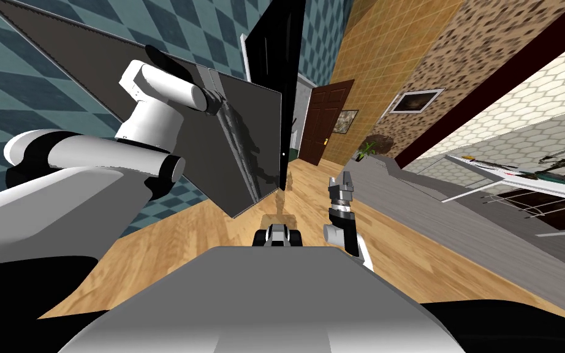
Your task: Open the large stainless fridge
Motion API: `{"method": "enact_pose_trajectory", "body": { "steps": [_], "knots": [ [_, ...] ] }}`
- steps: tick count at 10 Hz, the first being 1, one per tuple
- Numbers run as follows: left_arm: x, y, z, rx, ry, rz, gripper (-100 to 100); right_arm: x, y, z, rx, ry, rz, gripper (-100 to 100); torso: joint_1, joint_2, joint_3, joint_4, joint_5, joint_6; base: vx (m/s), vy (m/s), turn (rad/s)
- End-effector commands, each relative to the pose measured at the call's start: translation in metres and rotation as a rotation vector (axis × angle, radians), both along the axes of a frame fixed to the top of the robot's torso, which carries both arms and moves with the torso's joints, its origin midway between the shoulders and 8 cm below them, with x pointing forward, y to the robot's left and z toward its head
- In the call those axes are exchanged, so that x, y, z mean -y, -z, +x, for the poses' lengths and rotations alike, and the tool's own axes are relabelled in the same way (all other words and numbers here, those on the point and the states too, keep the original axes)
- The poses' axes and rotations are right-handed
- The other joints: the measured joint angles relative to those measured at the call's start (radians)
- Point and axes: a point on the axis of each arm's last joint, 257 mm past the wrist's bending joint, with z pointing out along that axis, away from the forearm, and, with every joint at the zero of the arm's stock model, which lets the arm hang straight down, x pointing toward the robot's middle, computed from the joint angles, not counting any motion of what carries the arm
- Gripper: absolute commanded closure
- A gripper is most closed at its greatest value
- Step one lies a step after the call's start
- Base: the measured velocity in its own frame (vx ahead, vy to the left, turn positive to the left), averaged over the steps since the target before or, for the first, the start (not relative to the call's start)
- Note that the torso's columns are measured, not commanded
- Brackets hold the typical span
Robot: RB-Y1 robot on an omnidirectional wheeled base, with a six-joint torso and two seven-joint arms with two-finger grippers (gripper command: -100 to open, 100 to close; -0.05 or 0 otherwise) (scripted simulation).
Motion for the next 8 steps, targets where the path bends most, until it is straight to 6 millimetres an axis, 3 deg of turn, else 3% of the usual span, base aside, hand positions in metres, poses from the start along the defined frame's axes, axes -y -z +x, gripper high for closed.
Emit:
{"method": "enact_pose_trajectory", "body": {
  "steps": [1, 2, 3, 4, 5, 8],
  "knots": [
    [-0.002, -0.002, 0.0, -0.001, -0.005, -0.001, -100, 0.0, 0.0, 0.0, 0.0, 0.0, 0.0, 0, -0.004, 0.003, 0.002, 0.001, -0.001, 0.0, 0.007, 0.011, -0.002],
    [-0.003, -0.001, 0.0, -0.001, -0.006, -0.001, -100, 0.0, 0.0, 0.0, 0.0, 0.0, 0.0, 0, -0.005, 0.004, 0.003, 0.001, -0.001, 0.0, 0.0, 0.0, 0.0],
    [-0.003, -0.001, 0.0, -0.001, -0.006, -0.001, 100, 0.0, 0.0, 0.0, 0.0, 0.0, 0.0, 0, -0.004, 0.004, 0.003, 0.001, -0.001, 0.0, 0.0, 0.0, 0.0],
    [0.028, -0.002, 0.004, -0.001, 0.053, 0.001, 100, 0.0, 0.0, 0.0, 0.0, 0.0, 0.0, 0, -0.003, 0.003, 0.002, 0.001, 0.0, 0.0, -0.132, 0.132, -0.063],
    [0.028, -0.002, 0.004, -0.001, 0.053, 0.001, 100, 0.0, 0.0, 0.0, 0.0, 0.0, 0.0, 0, 0.002, 0.008, 0.005, 0.001, 0.002, 0.006, -0.16, 0.202, -0.113],
    [0.058, -0.003, 0.007, -0.002, 0.112, -0.001, 100, 0.0, 0.0, 0.0, 0.0, 0.0, 0.0, 0, -0.002, 0.002, 0.002, 0.001, 0.002, -0.003, -0.134, 0.117, -0.061]
  ]
}}
